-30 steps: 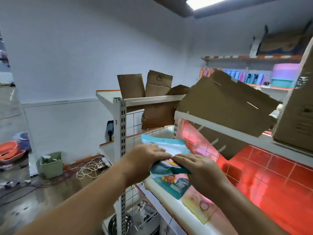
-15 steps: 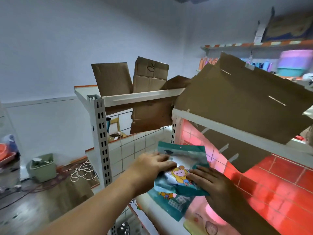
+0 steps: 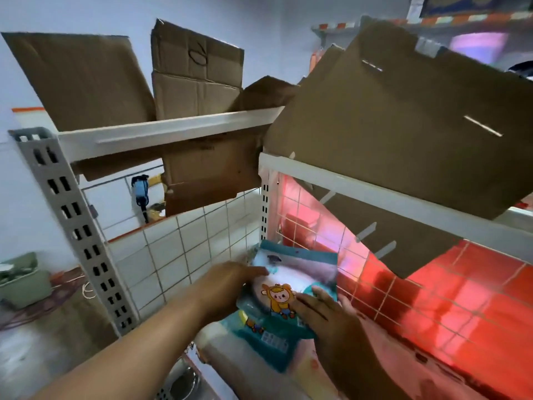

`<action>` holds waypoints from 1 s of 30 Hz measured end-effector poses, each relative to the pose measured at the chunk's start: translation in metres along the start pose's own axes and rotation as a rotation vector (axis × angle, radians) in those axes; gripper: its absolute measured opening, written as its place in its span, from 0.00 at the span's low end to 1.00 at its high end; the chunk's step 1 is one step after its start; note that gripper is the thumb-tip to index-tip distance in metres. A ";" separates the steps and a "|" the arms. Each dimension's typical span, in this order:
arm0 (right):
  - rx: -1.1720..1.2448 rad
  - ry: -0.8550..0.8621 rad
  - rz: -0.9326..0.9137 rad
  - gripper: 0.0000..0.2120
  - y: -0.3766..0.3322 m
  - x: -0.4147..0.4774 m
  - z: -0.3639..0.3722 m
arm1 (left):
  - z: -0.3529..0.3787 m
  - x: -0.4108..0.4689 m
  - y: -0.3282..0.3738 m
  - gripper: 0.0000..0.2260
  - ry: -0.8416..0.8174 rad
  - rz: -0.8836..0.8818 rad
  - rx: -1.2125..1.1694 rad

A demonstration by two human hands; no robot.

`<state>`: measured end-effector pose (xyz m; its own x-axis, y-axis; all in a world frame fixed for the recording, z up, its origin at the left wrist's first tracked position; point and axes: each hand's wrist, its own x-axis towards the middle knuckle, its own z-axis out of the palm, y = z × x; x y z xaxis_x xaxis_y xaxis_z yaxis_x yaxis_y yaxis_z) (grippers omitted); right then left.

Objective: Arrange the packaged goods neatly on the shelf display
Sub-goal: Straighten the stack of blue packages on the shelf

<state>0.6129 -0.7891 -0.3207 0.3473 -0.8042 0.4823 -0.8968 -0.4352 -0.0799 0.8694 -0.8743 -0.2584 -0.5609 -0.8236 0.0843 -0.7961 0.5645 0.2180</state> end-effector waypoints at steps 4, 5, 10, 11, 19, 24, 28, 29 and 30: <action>-0.009 -0.074 0.081 0.32 -0.011 0.001 0.009 | 0.017 0.011 -0.014 0.35 -0.157 0.040 -0.018; -0.004 -0.091 0.104 0.31 -0.012 0.003 0.012 | 0.023 0.015 -0.018 0.40 -0.198 0.051 -0.028; -0.001 -0.152 0.170 0.27 -0.027 0.008 0.027 | 0.045 0.024 -0.029 0.49 -0.267 0.100 -0.151; 0.012 -0.159 0.192 0.27 -0.030 0.008 0.030 | 0.051 0.024 -0.031 0.49 -0.243 0.107 -0.176; -0.043 -0.338 0.319 0.28 -0.049 0.011 0.059 | 0.093 0.022 -0.056 0.48 -0.074 0.104 -0.239; 0.021 -0.537 0.437 0.39 -0.062 0.023 0.067 | 0.116 -0.001 -0.067 0.46 0.040 0.059 -0.267; 0.036 -0.661 0.496 0.48 -0.058 0.024 0.071 | 0.116 -0.005 -0.068 0.51 0.041 0.063 -0.337; 0.038 -0.674 0.501 0.49 -0.058 0.023 0.071 | 0.117 -0.006 -0.068 0.52 0.036 0.065 -0.339; 0.040 -0.681 0.511 0.50 -0.059 0.022 0.072 | 0.118 -0.007 -0.068 0.53 0.031 0.067 -0.336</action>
<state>0.6929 -0.8102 -0.3688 0.0034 -0.9681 -0.2506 -0.9823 0.0437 -0.1821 0.9008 -0.9007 -0.3882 -0.5980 -0.7897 0.1371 -0.6358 0.5715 0.5188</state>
